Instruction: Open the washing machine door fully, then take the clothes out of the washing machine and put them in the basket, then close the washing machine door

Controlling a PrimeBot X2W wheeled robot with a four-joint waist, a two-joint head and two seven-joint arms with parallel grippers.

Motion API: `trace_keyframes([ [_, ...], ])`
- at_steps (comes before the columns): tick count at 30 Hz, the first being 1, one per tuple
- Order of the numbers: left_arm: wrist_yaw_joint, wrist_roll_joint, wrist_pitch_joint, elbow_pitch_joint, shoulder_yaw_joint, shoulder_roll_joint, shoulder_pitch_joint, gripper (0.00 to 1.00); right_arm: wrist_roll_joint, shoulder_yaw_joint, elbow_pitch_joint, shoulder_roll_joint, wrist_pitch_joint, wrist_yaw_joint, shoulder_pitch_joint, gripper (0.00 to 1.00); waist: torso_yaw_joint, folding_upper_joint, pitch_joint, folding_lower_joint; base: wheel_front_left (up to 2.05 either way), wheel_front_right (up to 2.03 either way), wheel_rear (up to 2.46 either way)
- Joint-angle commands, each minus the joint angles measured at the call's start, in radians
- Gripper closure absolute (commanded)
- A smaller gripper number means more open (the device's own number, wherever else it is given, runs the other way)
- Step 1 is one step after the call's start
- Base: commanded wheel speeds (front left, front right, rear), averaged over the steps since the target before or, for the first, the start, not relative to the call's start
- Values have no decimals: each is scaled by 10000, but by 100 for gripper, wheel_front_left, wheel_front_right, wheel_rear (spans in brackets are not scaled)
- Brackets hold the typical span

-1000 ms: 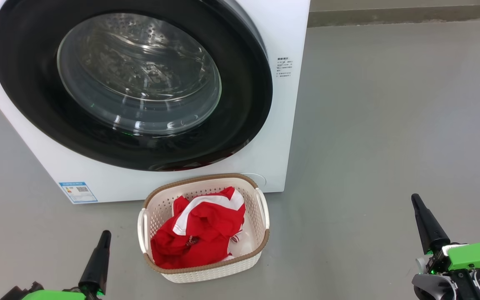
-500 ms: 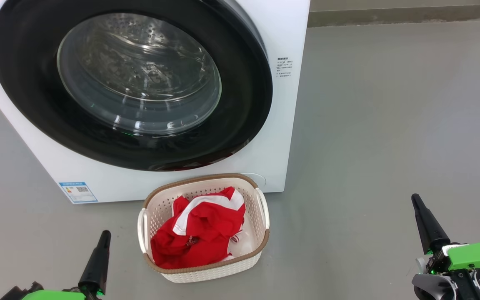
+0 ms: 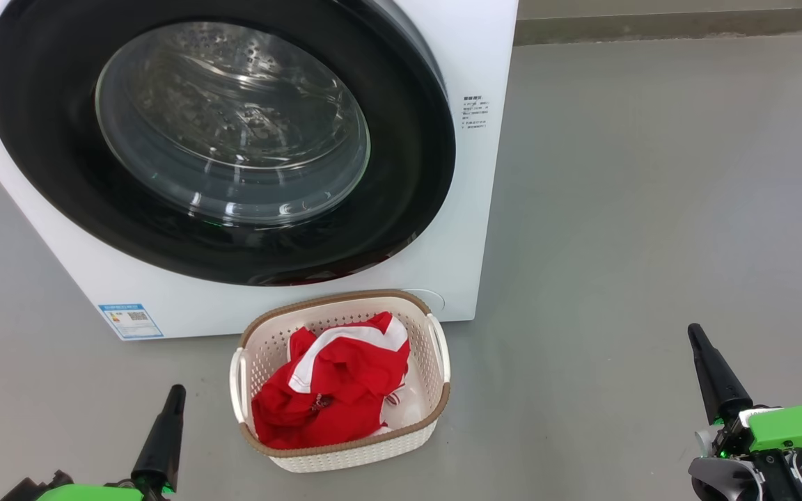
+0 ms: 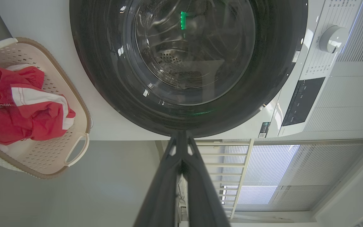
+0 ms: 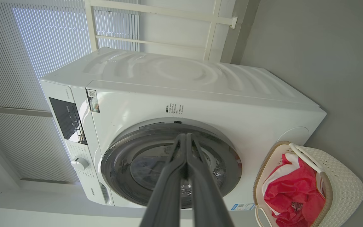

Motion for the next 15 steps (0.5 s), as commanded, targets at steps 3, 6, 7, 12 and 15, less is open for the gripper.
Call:
trace_keyframes([
  [3,-69,99,58,-264,365,99,-417,100,-77,139,-287,-63,50,-6,-419,100,0,-1,0,0,0,0,0],
  [6,-69,101,60,-264,366,98,-417,100,-79,138,-287,-62,51,-6,-420,100,0,-1,0,0,0,0,0],
  [7,-69,101,60,-264,367,98,-417,100,-79,137,-287,-61,52,-6,-420,100,0,-1,0,0,0,0,0],
  [12,-69,103,62,-264,369,96,-417,100,-82,134,-287,-59,54,-6,-420,100,0,-1,0,0,0,0,0],
  [15,-69,104,63,-264,371,95,-418,100,-83,133,-287,-58,55,-6,-420,100,0,-1,0,0,0,0,0],
])
